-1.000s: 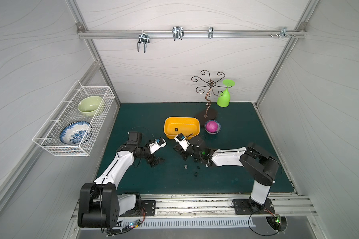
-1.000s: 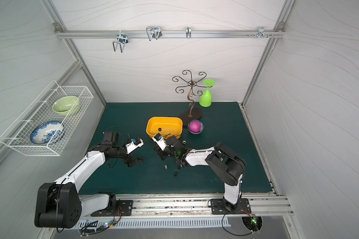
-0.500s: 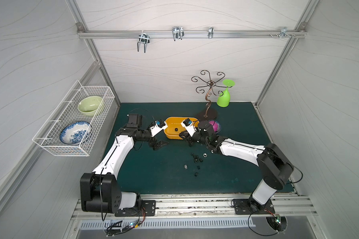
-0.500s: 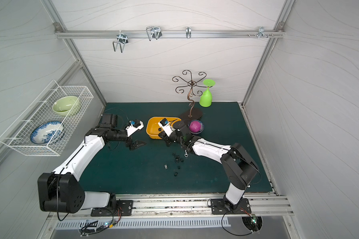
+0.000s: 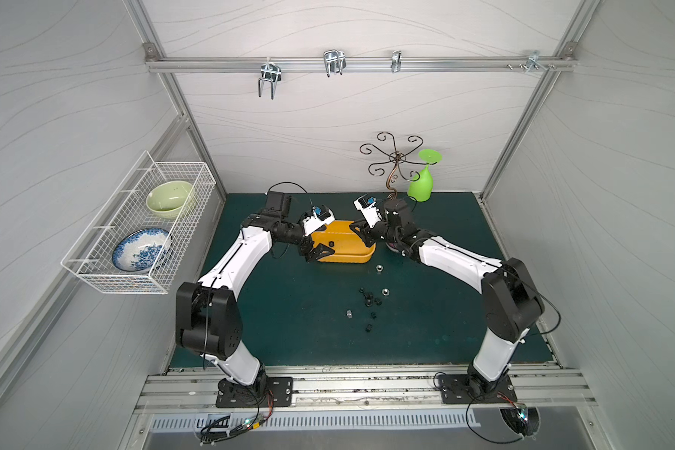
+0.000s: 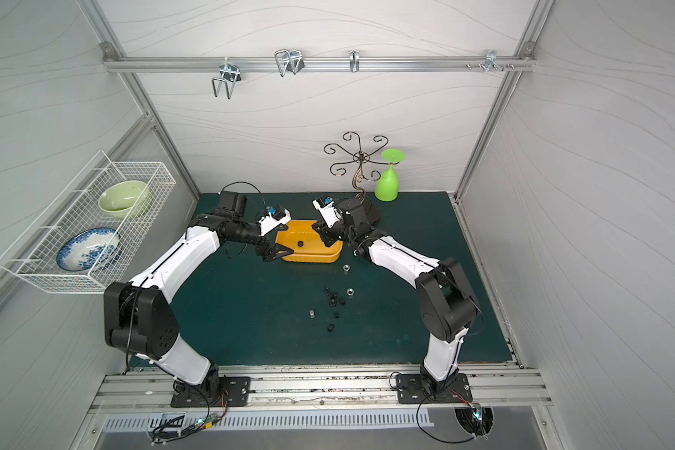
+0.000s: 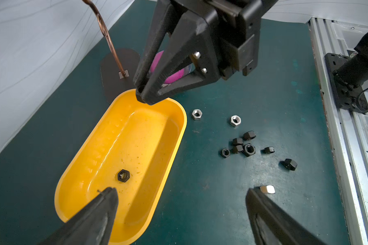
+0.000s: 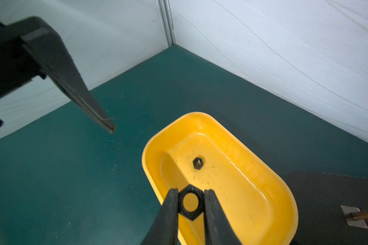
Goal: Put the nuts on the desktop into the storage box
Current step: Place the nut in the storage box.
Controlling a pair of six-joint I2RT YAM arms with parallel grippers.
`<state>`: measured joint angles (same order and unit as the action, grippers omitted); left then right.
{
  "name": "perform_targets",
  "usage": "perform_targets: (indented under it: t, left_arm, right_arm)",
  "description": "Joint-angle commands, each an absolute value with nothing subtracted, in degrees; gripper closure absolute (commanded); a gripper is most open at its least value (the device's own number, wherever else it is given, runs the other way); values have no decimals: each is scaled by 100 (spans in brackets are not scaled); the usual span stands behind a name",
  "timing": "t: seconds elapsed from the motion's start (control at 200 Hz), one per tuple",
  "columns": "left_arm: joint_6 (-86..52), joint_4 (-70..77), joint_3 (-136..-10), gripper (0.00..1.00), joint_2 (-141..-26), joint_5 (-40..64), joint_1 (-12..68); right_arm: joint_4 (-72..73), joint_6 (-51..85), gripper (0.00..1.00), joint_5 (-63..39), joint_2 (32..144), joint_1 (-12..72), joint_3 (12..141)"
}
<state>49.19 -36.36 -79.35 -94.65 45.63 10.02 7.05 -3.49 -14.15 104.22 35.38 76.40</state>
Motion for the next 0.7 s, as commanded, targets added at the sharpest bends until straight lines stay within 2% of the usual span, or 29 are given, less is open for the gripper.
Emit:
perform_targets:
  t: [0.0, 0.695]
  left_arm:
    - [4720, -3419, -8276, 1, -9780, 4400, 1072]
    - [4817, -3059, -7822, 1, -10224, 3823, 1081]
  right_arm:
    - [234, -441, 79, -1398, 10811, 3411, 7895]
    - [-952, -666, 77, -916, 12491, 3394, 9362]
